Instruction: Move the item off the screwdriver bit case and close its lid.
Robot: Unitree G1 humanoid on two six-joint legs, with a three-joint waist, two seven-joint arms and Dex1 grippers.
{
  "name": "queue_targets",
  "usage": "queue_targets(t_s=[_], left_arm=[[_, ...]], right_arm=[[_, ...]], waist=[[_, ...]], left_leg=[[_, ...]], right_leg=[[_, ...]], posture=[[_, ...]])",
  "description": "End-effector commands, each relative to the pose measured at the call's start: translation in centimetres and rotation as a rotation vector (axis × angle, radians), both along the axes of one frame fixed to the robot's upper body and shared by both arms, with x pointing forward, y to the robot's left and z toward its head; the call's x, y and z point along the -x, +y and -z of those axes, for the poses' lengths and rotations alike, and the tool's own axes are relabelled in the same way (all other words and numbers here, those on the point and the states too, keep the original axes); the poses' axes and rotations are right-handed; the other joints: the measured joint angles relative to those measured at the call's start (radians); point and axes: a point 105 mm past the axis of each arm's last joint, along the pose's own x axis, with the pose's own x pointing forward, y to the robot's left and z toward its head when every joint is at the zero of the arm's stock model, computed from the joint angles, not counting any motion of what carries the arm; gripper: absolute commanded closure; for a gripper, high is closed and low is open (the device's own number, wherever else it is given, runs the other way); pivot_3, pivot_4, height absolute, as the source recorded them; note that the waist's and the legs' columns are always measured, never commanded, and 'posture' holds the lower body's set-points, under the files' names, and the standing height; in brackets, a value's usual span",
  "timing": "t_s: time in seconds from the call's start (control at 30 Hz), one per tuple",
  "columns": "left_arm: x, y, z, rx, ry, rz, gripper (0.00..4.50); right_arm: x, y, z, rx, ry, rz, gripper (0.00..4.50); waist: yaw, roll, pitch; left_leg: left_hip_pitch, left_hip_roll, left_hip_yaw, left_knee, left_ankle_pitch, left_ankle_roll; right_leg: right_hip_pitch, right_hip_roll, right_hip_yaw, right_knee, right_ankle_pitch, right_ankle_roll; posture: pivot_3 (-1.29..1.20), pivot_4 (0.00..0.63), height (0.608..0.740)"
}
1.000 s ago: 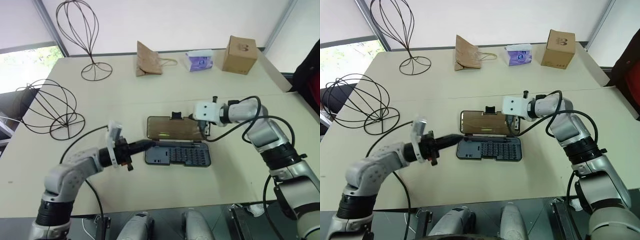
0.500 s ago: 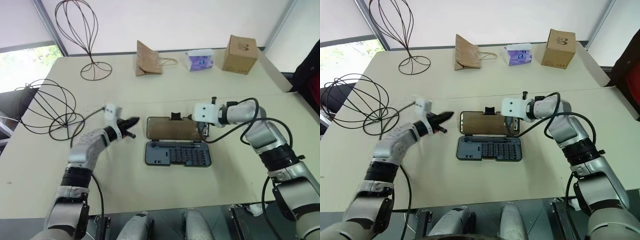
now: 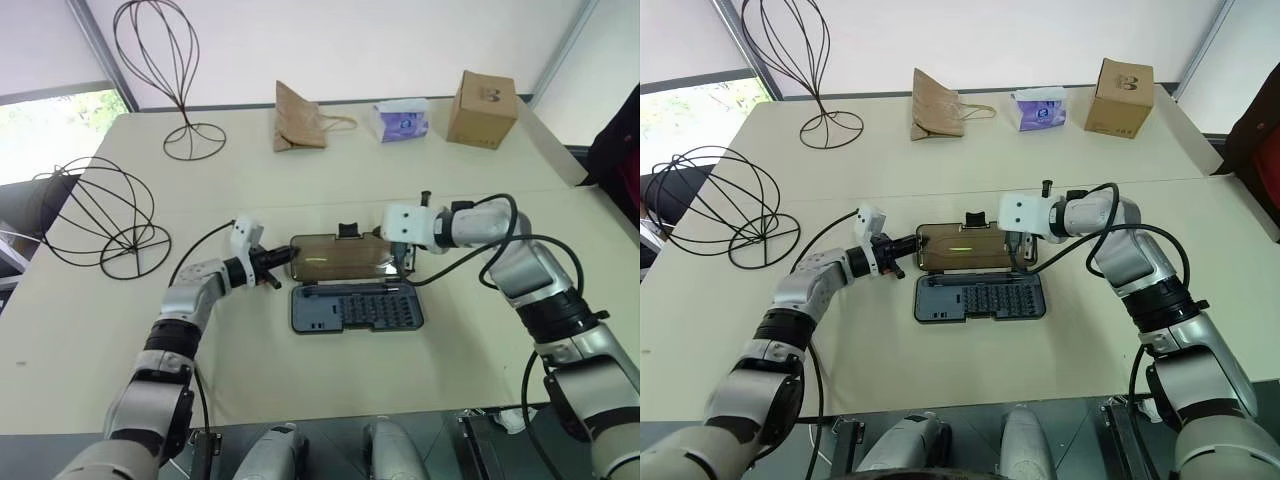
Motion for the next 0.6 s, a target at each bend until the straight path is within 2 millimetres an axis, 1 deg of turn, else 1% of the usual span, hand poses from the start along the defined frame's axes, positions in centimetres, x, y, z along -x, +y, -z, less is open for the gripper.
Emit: queue_targets(t_s=[0.03,0.1,0.17,0.2,0.23,0.27,0.3,0.33,0.37,0.43,0.47,0.53,0.6], left_arm=[[-0.5,-0.4,-0.8,-0.012,-0.044,0.022,4.5],[-0.7,-0.5,-0.9,-0.006,-0.049,0.022,4.5],[-0.8,-0.5,-1.0,-0.005,-0.054,0.021,4.5],[-0.9,-0.5,-1.1,-0.003,-0.056,0.022,4.5],[-0.9,-0.5,-1.2,-0.001,-0.059,0.024,4.5],[-0.9,-0.5,-1.4,0.003,-0.064,0.028,4.5],[-0.9,-0.5,-1.6,0.009,-0.07,0.033,4.5],[-0.8,-0.8,-2.2,0.024,-0.076,0.055,4.5],[-0.8,-0.9,-2.6,0.034,-0.081,0.071,4.5],[-0.4,-1.3,-3.4,0.055,-0.085,0.118,4.5],[-0.1,-1.5,-3.7,0.064,-0.084,0.149,4.5],[1.6,-2.3,-4.8,0.067,-0.084,0.289,4.5],[3.8,-2.9,-5.5,0.035,-0.07,0.453,4.5]], right_arm=[[0.2,0.6,-1.9,-0.032,-0.057,-0.021,4.22],[0.3,0.6,-2.1,-0.032,-0.061,-0.018,3.56],[0.4,0.4,-2.5,-0.028,-0.077,-0.011,2.58],[0.6,0.2,-3.0,-0.023,-0.081,-0.009,1.99],[1.3,-0.1,-3.4,-0.01,-0.06,-0.022,1.52],[2.4,-0.3,-4.4,-0.023,-0.032,-0.051,1.07],[3.2,-0.4,-5.6,-0.061,-0.004,-0.056,1.07],[4.4,-0.9,-7.8,-0.139,0.037,-0.054,1.07],[5.3,-1.1,-9.3,-0.192,0.066,-0.055,1.07],[7.3,-1.5,-11.2,-0.274,0.135,-0.077,1.07],[8.2,-1.5,-11.8,-0.312,0.163,-0.093,1.07],[9.7,-1.8,-13.6,-0.429,0.19,-0.112,1.07],[9.7,-2.4,-14.4,-0.508,0.175,-0.076,1.07]], waist=[[0.0,0.0,0.0],[-0.001,0.0,0.0],[0.0,0.0,0.0],[-0.001,0.0,0.0],[0.001,0.0,0.0],[0.003,0.0,0.0],[0.003,0.0,0.0],[0.003,0.0,0.0],[0.002,0.0,0.0],[0.001,0.0,0.0],[0.001,0.0,0.0],[0.002,-0.001,0.0],[0.001,-0.001,0.001]], left_leg=[[0.0,0.0,0.0,0.0,0.0,0.0],[0.0,0.0,0.0,0.0,0.0,0.0],[0.0,0.0,0.0,0.0,0.0,0.0],[0.0,0.0,0.0,0.0,0.0,0.0],[0.0,0.0,0.0,0.0,0.0,0.0],[-0.001,0.0,0.0,0.0,0.0,0.0],[-0.002,-0.001,-0.001,0.001,0.0,0.0],[-0.005,-0.001,-0.001,0.002,0.0,0.0],[-0.008,-0.001,-0.001,0.003,0.0,0.0],[-0.014,-0.001,-0.002,0.006,0.0,0.0],[-0.016,-0.001,-0.002,0.007,0.0,0.0],[-0.016,-0.001,-0.003,0.007,0.0,0.0],[-0.016,-0.001,-0.003,0.008,0.0,0.0]], right_leg=[[0.0,0.0,0.0,0.0,0.0,0.0],[0.0,0.0,0.0,0.0,0.0,0.0],[0.0,0.0,0.0,0.0,0.0,0.0],[0.0,0.0,0.0,0.0,0.0,0.0],[0.0,0.0,0.0,0.0,0.0,0.0],[-0.001,0.0,0.0,0.0,0.0,0.0],[-0.002,0.0,0.0,0.001,0.0,0.0],[-0.003,0.0,0.0,0.001,0.0,0.0],[-0.006,-0.001,-0.001,0.001,0.0,0.0],[-0.011,0.0,-0.001,0.002,0.0,0.0],[-0.012,0.0,-0.001,0.002,0.0,0.0],[-0.011,-0.001,-0.002,0.002,0.0,0.0],[-0.011,-0.001,-0.002,0.002,0.0,0.0]], posture=[[0.0,0.15,0.74],[0.0,0.15,0.74],[0.0,0.15,0.74],[0.0,0.15,0.74],[0.0,0.15,0.74],[0.0,0.15,0.74],[0.0,0.15,0.74],[0.0,0.15,0.74],[0.0,0.15,0.74],[0.0,0.15,0.74],[0.0,0.15,0.74],[0.0,0.15,0.74],[0.0,0.15,0.74]])
